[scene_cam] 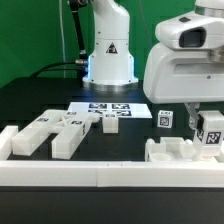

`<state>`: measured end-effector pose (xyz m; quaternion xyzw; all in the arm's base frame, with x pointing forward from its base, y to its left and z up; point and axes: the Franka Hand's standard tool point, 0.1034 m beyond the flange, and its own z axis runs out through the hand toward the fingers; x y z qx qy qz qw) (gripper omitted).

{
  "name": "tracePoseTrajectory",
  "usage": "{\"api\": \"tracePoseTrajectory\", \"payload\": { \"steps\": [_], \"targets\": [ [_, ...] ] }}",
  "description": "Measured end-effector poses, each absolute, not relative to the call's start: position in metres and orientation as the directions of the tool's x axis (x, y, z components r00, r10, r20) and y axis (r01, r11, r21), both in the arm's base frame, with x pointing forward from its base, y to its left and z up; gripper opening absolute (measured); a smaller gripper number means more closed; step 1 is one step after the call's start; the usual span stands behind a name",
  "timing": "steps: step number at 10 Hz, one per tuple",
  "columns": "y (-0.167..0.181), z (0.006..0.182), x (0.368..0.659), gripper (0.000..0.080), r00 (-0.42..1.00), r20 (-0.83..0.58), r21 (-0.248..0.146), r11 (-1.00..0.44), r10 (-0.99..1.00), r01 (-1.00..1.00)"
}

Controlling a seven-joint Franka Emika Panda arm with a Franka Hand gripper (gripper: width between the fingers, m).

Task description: Assemble chair

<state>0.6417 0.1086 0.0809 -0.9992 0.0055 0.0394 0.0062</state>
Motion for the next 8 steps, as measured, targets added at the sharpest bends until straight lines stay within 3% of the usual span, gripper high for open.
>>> {"api": "tracePoseTrajectory", "payload": {
  "steps": [4, 8],
  "targets": [
    [0.1121, 0.0806, 0.6407, 0.0291, 0.96, -0.044, -0.013, -0.96, -0.277, -0.278],
    [0.1145, 0.08, 0.6399, 0.0291, 0.822, -0.034, -0.033, -0.822, -0.568, -0.569]
  ]
}}
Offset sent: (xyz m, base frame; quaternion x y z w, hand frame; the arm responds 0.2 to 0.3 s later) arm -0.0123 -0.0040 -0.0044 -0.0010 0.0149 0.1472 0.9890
